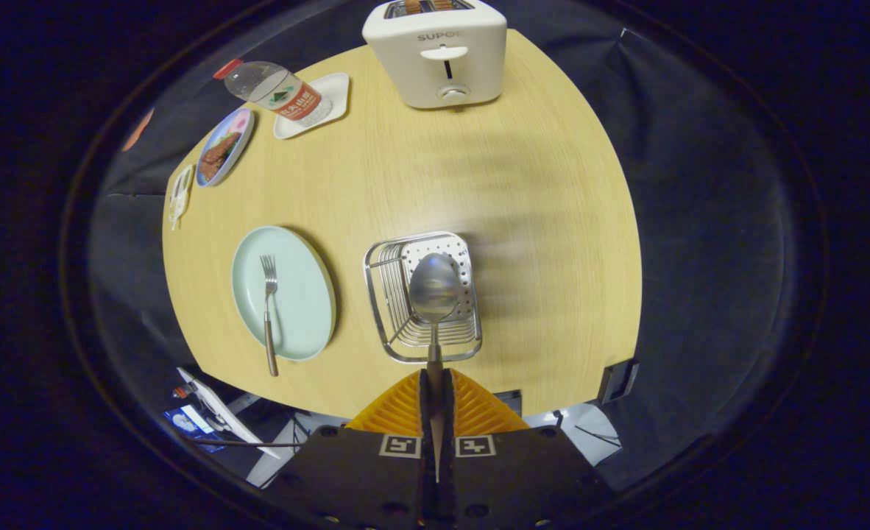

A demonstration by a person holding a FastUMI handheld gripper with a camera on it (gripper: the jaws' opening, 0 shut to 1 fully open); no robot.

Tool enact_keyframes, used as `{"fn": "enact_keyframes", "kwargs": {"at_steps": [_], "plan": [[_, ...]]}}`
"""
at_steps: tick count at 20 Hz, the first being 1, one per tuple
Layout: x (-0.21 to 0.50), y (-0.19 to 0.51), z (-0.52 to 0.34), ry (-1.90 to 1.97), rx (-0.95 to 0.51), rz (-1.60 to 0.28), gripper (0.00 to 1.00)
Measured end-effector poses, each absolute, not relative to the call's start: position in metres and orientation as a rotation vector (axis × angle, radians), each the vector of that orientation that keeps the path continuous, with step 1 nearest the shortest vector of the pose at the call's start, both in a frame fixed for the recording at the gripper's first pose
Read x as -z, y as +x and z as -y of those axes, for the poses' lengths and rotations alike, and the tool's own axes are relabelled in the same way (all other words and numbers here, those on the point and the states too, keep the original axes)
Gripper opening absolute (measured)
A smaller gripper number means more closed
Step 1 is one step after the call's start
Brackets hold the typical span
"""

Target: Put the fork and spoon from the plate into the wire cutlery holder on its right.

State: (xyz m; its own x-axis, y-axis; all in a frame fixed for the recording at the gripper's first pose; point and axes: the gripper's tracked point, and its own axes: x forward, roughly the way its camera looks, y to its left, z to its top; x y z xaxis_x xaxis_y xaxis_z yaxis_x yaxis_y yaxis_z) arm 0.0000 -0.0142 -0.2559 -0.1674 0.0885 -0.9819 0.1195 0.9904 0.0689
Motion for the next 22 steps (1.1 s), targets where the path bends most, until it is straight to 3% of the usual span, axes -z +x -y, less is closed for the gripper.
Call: {"fn": "enact_keyframes", "kwargs": {"at_steps": [2,8,12,13,14,16,22], "plan": [[0.260,0.000,0.016,0.173,0.052,-1.749,0.02],[0.252,0.009,0.016,0.161,0.032,-1.662,0.18],[0.234,0.023,0.017,0.129,0.025,-1.511,0.54],[0.228,0.027,0.015,0.118,0.019,-1.457,0.59],[0.222,0.030,0.011,0.117,0.008,-1.406,0.71],[0.212,0.032,-0.001,0.120,-0.017,-1.311,0.80],[0.192,0.021,-0.068,0.035,-0.098,-1.091,0.86]]}}
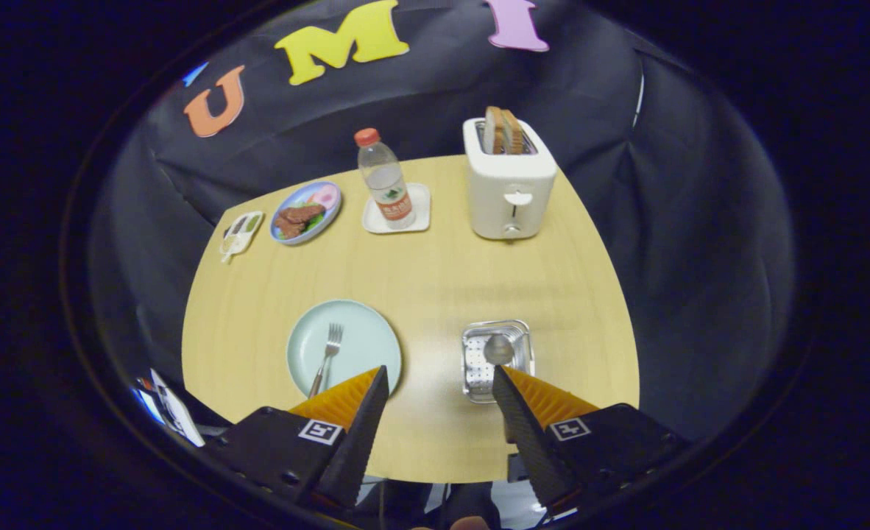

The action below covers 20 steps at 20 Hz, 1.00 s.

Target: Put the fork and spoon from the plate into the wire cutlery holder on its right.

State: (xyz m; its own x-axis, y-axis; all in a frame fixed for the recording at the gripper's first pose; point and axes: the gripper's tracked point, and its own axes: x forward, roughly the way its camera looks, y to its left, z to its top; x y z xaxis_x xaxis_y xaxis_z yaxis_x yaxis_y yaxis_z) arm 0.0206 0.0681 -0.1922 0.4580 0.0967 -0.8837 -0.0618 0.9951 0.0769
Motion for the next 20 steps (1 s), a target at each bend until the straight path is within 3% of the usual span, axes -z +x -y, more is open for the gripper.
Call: {"fn": "enact_keyframes", "kwargs": {"at_steps": [7,17,18,20], "plan": [[0.225,-0.007,-0.178,0.016,-0.186,-0.977,0.86],[0.323,-0.022,-0.250,0.037,-0.087,-1.053,0.86],[0.329,-0.021,-0.253,0.041,-0.078,-1.057,0.79],[0.340,-0.016,-0.256,0.055,-0.057,-1.068,0.72]]}}
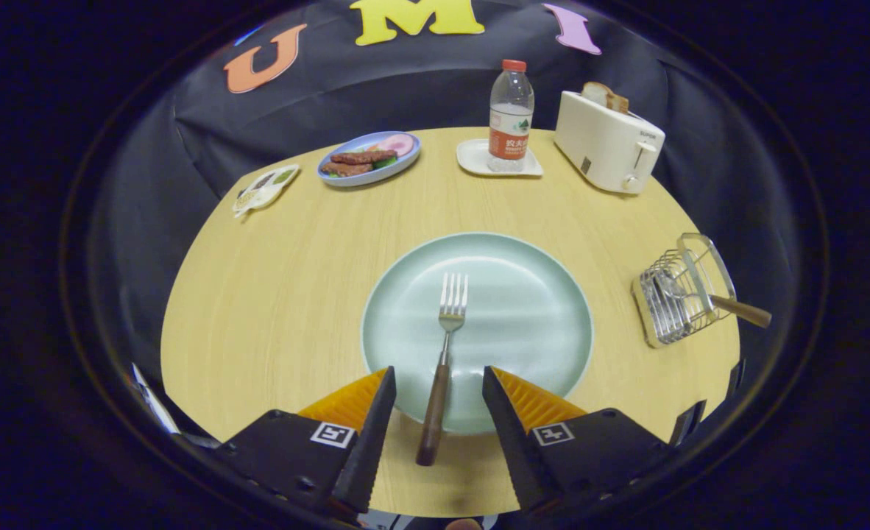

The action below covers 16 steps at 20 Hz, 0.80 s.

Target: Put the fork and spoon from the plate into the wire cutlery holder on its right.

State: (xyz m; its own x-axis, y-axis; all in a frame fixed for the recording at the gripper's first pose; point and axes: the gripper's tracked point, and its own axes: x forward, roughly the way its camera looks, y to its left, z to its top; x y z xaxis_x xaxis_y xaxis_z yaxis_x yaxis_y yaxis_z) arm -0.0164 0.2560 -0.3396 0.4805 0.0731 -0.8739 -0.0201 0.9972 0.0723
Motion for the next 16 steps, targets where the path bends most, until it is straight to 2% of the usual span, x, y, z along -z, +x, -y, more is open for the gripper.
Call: {"fn": "enact_keyframes", "kwargs": {"at_steps": [1,6,7,9,11,12,15,16], "plan": [[0.346,-0.014,-0.256,0.061,-0.042,-1.078,0.73],[0.364,-0.008,-0.250,0.100,0.020,-1.123,0.55],[0.364,-0.004,-0.247,0.106,0.032,-1.131,0.56],[0.372,-0.007,-0.246,0.111,0.030,-1.150,0.26],[0.369,-0.010,-0.243,0.109,0.031,-1.165,0.32],[0.378,-0.008,-0.240,0.098,0.040,-1.169,0.07],[0.371,-0.008,-0.233,0.055,0.028,-1.175,0.07],[0.369,-0.007,-0.229,0.041,0.021,-1.188,0.00]]}}
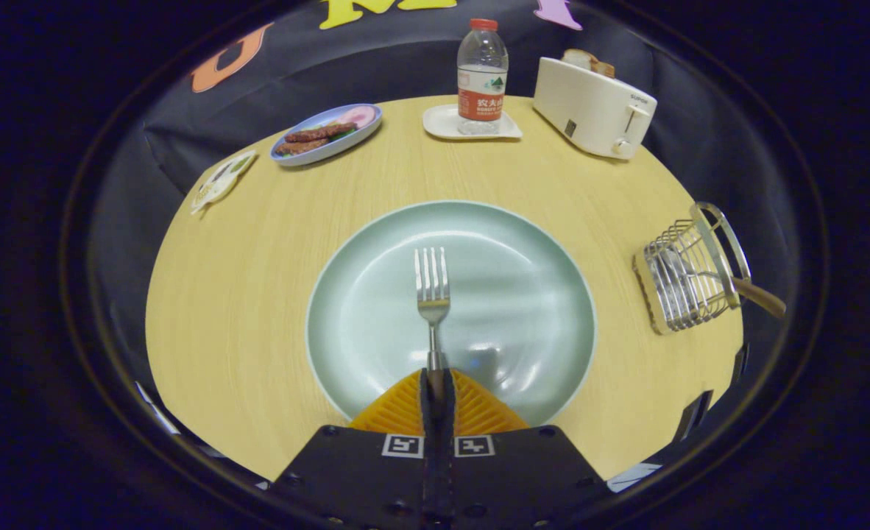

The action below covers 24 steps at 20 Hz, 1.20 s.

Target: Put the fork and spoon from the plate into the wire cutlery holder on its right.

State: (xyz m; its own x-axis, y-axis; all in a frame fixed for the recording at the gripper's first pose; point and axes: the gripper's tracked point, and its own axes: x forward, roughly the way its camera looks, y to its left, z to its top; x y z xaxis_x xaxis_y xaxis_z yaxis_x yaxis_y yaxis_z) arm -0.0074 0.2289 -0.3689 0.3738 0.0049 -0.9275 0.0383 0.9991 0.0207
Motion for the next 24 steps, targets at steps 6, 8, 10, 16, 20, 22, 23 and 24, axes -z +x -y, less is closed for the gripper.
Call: {"fn": "enact_keyframes", "kwargs": {"at_steps": [6,8,10,16,20,22,23,24], "plan": [[0.327,-0.002,-0.206,-0.012,-0.040,-1.217,0.01],[0.303,0.001,-0.196,-0.020,-0.060,-1.222,0.00],[0.275,0.006,-0.181,-0.040,-0.075,-1.207,0.00],[0.204,0.011,-0.118,-0.057,-0.108,-1.208,0.00],[0.179,0.008,-0.070,-0.060,-0.111,-1.265,0.00],[0.173,0.011,-0.043,-0.082,-0.092,-1.292,0.00],[0.170,0.009,-0.035,-0.075,-0.094,-1.320,0.00],[0.169,0.007,-0.030,-0.048,-0.094,-1.350,0.00]]}}
